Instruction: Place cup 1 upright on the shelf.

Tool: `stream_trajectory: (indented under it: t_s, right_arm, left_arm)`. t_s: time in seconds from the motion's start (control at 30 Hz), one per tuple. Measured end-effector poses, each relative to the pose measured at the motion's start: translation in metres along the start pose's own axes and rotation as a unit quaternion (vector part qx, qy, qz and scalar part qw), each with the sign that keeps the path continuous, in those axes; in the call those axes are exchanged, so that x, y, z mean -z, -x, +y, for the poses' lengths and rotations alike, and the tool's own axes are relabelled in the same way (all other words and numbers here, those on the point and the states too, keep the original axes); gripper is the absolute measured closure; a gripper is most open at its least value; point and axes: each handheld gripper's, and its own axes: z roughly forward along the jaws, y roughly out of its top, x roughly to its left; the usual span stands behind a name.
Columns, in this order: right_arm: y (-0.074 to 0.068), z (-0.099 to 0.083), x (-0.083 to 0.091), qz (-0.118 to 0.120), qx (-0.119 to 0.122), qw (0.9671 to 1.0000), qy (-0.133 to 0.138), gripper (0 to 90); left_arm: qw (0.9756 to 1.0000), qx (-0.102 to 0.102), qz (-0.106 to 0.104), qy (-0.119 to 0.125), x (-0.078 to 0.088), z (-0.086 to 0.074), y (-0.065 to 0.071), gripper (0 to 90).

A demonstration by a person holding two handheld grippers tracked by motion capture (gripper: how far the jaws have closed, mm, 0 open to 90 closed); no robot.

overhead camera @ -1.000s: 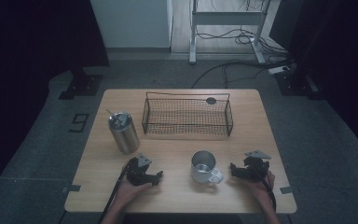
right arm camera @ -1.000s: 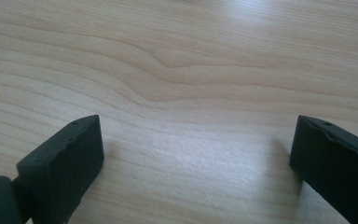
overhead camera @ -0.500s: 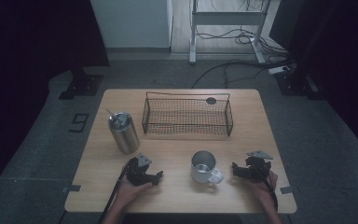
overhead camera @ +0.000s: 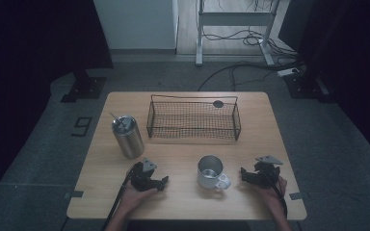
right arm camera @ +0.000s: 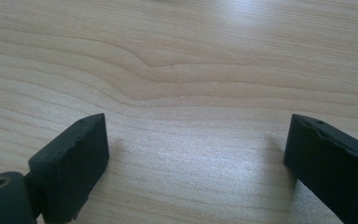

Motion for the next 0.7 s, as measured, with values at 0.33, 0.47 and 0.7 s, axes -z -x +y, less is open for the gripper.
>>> stream_trajectory:
  t_s: [0.33, 0.47, 0.7]
  right_arm:
    - [0.001, 0.0, 0.0, 0.001, -0.001, 1.0, 0.0, 6.8]
    - [0.001, 0.001, 0.0, 0.004, 0.002, 1.0, 0.0, 7.1]
    - [0.002, 0.001, 0.0, 0.005, 0.002, 1.0, 0.001, 7.8]
  left_arm:
    - [0.9999, -0.01, 0.012, 0.003, 0.003, 0.002, 0.006, 15.2]
    - [0.9999, 0.0, 0.001, 0.016, 0.008, 0.006, 0.005, 15.2]
    - [0.9988, 0.023, -0.012, 0.042, 0.024, 0.01, -0.002, 15.4]
